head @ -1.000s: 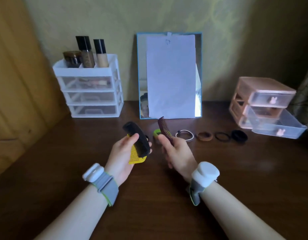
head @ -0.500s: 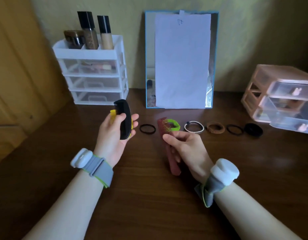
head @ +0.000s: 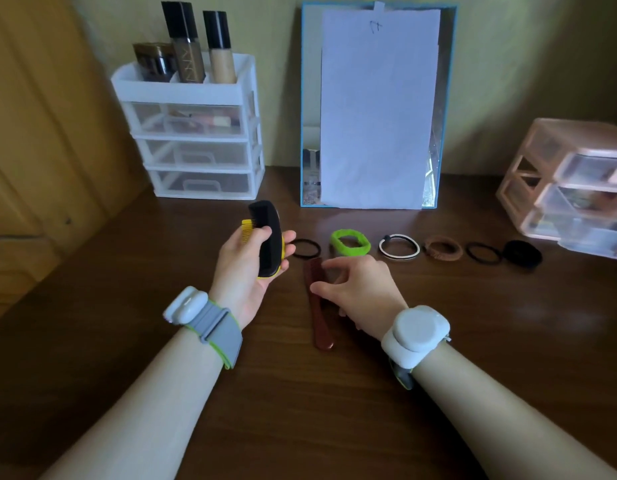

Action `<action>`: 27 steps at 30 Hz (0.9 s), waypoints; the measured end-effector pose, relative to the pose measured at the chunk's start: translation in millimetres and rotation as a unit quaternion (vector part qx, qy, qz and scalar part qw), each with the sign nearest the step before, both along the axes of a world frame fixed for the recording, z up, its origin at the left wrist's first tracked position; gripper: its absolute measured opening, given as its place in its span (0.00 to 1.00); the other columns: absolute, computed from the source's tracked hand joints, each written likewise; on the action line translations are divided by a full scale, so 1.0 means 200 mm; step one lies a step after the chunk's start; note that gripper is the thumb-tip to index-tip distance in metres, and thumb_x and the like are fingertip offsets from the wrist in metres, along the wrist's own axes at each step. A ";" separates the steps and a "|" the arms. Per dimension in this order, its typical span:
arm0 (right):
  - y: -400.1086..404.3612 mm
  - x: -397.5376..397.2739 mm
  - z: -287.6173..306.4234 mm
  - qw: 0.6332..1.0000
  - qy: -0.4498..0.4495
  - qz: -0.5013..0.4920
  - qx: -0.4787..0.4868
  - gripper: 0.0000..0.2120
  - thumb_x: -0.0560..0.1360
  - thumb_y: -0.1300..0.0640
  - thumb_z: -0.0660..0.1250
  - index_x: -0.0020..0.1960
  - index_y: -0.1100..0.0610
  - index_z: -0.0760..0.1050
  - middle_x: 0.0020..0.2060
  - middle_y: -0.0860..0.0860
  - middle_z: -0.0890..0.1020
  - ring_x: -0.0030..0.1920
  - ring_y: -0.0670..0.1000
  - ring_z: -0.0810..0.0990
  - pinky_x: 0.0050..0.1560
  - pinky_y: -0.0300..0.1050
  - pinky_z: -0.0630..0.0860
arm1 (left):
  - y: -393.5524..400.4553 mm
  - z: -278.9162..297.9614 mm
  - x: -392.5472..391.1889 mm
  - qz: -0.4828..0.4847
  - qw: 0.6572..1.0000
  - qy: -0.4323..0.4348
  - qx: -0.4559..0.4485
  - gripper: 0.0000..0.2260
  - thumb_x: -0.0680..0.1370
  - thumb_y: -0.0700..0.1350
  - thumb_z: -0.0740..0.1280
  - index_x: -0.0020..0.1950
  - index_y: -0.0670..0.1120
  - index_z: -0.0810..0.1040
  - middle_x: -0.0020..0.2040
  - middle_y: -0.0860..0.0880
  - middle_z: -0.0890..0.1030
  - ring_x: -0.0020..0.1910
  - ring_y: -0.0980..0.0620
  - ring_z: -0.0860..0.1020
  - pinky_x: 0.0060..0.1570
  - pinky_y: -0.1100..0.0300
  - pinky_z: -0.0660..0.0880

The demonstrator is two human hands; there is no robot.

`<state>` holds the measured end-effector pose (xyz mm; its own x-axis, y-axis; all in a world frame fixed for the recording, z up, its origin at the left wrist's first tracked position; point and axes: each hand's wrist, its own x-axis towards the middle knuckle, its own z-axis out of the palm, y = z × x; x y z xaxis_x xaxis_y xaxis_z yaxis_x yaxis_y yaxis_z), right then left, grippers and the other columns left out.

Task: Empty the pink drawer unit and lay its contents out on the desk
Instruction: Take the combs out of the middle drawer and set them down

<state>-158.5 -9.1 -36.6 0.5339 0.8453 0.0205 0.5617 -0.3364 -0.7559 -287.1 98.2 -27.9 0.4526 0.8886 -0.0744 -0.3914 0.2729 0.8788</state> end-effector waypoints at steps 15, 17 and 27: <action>-0.14 0.01 0.03 0.941 -0.216 0.256 -0.049 0.26 0.75 0.41 0.66 0.70 0.50 0.71 0.74 0.45 0.67 0.75 0.45 0.59 0.73 0.40 0.55 | -0.01 -0.01 0.01 -0.012 1.000 0.018 0.003 0.10 0.80 0.41 0.60 0.59 0.41 0.76 0.46 0.41 0.86 0.37 0.50 0.84 0.32 0.62 0.77; -0.15 -0.01 0.02 0.939 -0.217 0.261 -0.049 0.27 0.75 0.40 0.65 0.71 0.49 0.71 0.74 0.45 0.67 0.75 0.45 0.59 0.75 0.45 0.58 | 0.00 -0.01 0.01 -0.013 1.000 0.022 0.004 0.10 0.80 0.41 0.61 0.59 0.41 0.76 0.46 0.41 0.86 0.37 0.51 0.84 0.32 0.62 0.77; -0.12 -0.08 0.01 0.939 -0.227 0.254 -0.042 0.26 0.75 0.39 0.64 0.70 0.47 0.71 0.74 0.45 0.66 0.75 0.47 0.61 0.74 0.49 0.61 | 0.00 -0.01 0.01 -0.020 0.999 0.027 0.008 0.11 0.80 0.42 0.61 0.61 0.42 0.76 0.48 0.42 0.86 0.39 0.51 0.84 0.33 0.62 0.78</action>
